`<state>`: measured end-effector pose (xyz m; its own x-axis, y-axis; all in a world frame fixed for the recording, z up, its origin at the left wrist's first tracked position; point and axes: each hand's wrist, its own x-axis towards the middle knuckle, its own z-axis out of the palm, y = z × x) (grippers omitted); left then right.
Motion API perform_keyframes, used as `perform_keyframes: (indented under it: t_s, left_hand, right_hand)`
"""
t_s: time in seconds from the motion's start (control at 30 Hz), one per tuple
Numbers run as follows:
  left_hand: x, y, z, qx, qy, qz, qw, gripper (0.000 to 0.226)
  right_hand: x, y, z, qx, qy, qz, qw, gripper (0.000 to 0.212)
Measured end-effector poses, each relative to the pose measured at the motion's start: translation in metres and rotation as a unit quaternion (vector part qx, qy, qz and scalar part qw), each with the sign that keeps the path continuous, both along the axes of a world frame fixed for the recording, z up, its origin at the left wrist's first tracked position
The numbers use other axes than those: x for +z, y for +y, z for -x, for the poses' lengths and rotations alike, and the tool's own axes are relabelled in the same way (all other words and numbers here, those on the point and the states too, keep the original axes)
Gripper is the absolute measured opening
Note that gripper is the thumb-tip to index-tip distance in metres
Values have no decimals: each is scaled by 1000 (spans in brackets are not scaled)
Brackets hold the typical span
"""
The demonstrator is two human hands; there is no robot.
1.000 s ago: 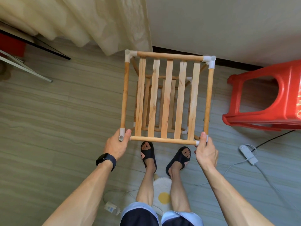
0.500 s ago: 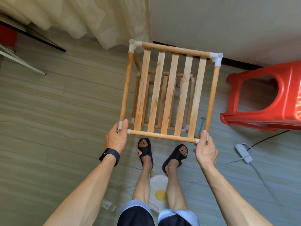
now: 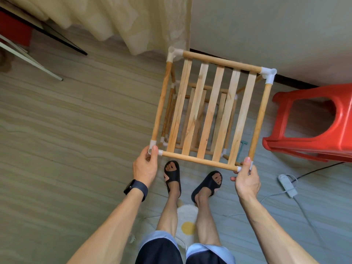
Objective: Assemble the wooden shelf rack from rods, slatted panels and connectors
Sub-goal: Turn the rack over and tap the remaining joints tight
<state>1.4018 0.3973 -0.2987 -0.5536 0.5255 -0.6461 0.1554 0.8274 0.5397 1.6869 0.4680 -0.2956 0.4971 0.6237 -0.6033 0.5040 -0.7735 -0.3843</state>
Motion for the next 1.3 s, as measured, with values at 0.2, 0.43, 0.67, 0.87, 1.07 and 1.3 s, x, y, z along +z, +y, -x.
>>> perform_keyframes:
  t_s: [0.2,0.43,0.67,0.87,1.07,1.3]
  left_hand:
    - [-4,0,-6,111,-141,-18,984,52]
    - [10,5,7,58,-162,24,985,47]
    - [37,29,39,-96,-186,141,968,36]
    - [65,126,71,-58,-202,128,969,56]
    - [73,267,81,54,-169,61,982,65]
    - [45,340,80,60,-159,191,967,50]
  right_hand:
    - [2,-4,1,28,0,18,999,56]
    - [8,3,-4,54,16,64,996,55]
    - [24,16,-13,125,45,160,978,92]
    - [72,80,-8,92,94,103,986,60]
    - [66,226,-13,-11,191,12,981,74]
    - [35,325,1,18,226,143,963,66]
